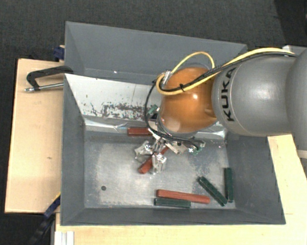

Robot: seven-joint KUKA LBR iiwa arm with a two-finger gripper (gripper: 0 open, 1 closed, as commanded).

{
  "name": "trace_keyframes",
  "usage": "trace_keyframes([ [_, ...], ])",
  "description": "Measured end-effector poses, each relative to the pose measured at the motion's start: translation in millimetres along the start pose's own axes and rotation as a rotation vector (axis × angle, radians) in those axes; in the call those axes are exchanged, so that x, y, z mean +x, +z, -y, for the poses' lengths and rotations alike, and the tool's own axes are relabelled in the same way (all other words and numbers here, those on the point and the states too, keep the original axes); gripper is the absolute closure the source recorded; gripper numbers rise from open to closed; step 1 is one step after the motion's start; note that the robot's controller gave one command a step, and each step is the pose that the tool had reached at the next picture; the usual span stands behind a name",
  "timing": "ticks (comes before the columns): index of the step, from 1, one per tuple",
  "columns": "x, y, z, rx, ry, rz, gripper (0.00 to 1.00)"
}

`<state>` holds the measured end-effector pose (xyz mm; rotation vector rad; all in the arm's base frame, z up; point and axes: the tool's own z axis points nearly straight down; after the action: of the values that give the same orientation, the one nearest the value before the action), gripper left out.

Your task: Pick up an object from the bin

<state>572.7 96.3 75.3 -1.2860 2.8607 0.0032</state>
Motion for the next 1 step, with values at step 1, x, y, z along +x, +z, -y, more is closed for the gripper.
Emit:
trace_keyframes([
  [1, 0.0, 0.0, -0.1, 0.0, 0.0, 0.0, 1.0],
])
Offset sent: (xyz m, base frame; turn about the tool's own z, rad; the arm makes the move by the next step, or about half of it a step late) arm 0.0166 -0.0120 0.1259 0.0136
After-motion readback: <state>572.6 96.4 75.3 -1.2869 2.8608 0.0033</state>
